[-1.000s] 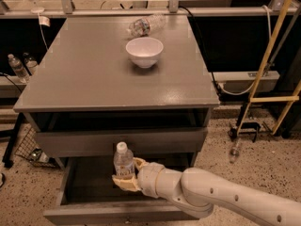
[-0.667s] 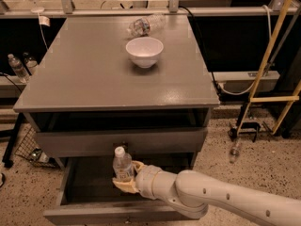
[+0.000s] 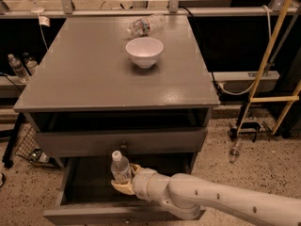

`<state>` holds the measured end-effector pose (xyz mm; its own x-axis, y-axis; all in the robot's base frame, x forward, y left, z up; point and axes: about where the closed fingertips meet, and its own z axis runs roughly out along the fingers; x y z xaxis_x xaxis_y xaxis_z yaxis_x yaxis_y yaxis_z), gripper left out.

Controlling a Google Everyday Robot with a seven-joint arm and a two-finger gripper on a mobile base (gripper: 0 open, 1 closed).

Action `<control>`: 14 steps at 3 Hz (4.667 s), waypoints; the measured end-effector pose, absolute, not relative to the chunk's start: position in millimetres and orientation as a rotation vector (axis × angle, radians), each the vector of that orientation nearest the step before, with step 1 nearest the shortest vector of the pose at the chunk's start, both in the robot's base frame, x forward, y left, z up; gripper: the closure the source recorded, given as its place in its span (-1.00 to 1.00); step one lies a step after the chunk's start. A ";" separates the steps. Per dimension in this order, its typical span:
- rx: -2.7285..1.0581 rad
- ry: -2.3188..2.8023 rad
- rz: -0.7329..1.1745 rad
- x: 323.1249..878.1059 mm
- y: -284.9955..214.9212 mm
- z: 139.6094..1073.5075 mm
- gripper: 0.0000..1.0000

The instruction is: Place blue plastic bottle into middle drawer

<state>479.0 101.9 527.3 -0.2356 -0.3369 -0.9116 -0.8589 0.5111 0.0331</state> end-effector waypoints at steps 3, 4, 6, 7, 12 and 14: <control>-1.085 1.569 0.756 501.3 124.8 488.8 1.00; -1.178 1.486 0.773 508.0 134.0 485.2 1.00; -1.315 1.345 0.888 515.6 150.7 474.5 1.00; -1.368 1.301 0.964 516.6 159.8 468.0 1.00; -1.429 1.367 1.100 499.7 186.5 430.2 0.63; -1.431 1.364 1.107 497.6 189.8 430.2 -0.28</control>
Offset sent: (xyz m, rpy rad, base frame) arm 0.0226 0.0203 -0.0492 0.1278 -0.1512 0.1120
